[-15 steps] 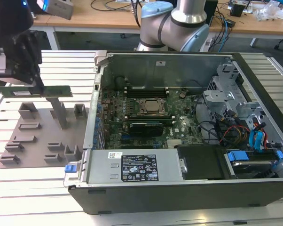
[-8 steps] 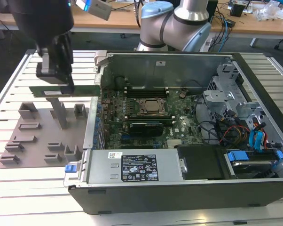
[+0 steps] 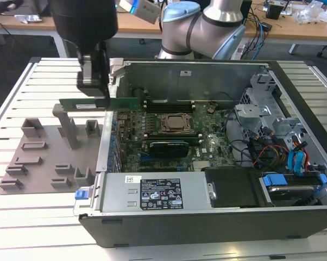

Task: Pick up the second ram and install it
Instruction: 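Pick up the second ram and move it above second insertion slot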

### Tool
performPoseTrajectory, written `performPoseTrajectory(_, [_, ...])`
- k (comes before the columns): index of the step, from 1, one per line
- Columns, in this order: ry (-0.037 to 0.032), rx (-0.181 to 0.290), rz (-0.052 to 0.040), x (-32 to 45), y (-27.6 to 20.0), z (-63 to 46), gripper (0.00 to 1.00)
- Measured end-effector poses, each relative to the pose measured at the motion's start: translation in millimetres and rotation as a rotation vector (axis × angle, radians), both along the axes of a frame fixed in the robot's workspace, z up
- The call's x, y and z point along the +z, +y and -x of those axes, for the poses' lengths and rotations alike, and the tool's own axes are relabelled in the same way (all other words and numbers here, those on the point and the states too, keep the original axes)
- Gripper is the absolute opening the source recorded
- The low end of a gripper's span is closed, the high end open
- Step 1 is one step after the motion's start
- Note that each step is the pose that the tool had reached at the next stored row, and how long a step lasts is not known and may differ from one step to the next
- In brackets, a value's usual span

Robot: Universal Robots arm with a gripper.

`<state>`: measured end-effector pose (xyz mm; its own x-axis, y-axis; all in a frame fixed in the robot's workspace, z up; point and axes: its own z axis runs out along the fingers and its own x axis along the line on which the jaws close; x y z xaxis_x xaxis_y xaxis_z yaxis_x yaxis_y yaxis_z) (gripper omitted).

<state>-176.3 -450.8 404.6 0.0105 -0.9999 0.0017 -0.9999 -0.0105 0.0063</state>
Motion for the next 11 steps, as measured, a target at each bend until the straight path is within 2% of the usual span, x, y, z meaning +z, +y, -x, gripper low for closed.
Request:
performPoseTrajectory(3, [0.0007,0.000,-0.0034,-0.5,1.3,-13.8,0.13])
performPoseTrajectory(6, [0.0010,-0.001,-0.0379,-1.5,2.5,-27.1,0.13])
performPoseTrajectory(7, [0.0021,-0.002,-0.0443,-3.0,3.4,-33.9,0.13])
performPoseTrajectory(8, [0.0041,-0.002,-0.0469,-5.2,4.9,-42.2,0.13])
performPoseTrajectory(10, [0.0066,-0.003,-0.0475,-8.8,7.8,-51.6,0.13])
performPoseTrajectory(11, [0.0090,-0.003,-0.0474,-12.1,11.0,-59.6,0.13])
